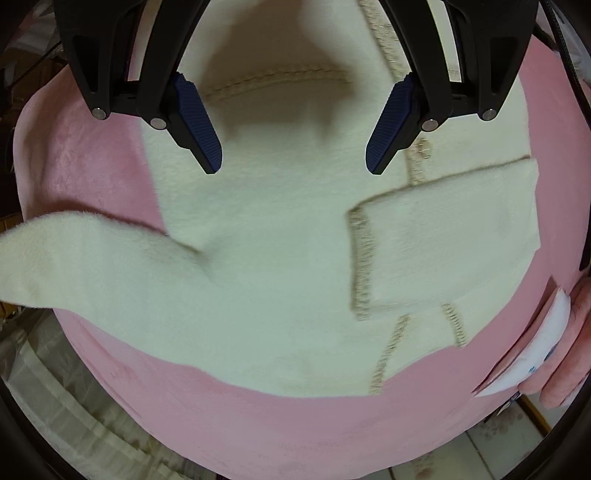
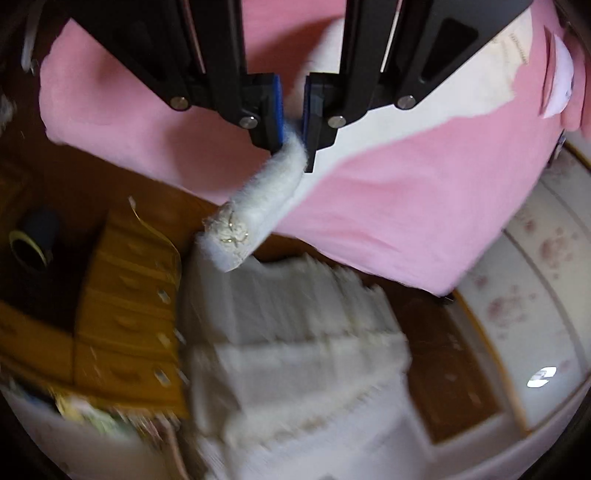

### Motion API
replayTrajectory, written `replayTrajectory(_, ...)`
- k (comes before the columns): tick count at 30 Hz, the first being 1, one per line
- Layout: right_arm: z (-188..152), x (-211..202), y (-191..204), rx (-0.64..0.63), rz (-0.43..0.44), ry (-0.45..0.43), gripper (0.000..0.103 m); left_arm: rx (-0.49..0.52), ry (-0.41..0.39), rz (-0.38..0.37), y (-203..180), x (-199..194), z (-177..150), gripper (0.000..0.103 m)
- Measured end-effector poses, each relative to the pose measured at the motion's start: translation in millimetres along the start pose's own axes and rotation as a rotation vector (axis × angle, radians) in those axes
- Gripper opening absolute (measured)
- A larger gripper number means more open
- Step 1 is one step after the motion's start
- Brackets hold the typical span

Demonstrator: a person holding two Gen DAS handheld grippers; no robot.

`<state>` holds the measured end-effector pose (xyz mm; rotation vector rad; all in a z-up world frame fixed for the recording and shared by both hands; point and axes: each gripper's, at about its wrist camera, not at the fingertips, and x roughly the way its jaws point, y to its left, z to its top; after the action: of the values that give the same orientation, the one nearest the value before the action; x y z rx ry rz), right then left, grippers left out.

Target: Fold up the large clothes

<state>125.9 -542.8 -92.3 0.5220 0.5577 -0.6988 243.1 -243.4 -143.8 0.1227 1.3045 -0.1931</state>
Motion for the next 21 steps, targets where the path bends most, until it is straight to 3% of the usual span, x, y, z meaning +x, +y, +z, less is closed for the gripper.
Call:
replayTrajectory(6, -25.2, -69.1, 108.9, -0.168, 0.137, -0.219, 0.007, -0.075, -0.023, 0.013, 97.9, -15.2, -19.9, 0.079)
replayTrajectory(11, -71.6, -85.9, 212.3, -0.409, 0.133, -0.239, 0.007, -0.15, -0.029, 0.024, 181.5, -20.7, -38.2, 0.079)
replayTrajectory(16, -145.5, -59.1, 294.3, -0.556, 0.176, -0.091, 0.007, -0.229, -0.019, 0.032, 247.4, -13.6, -54.4, 0.079)
replayTrajectory(21, -244.6, 10.9, 330.4, -0.61, 0.175, 0.196, 0.008, -0.281, 0.012, 0.014, 291.8, 3.8, -67.8, 0.079)
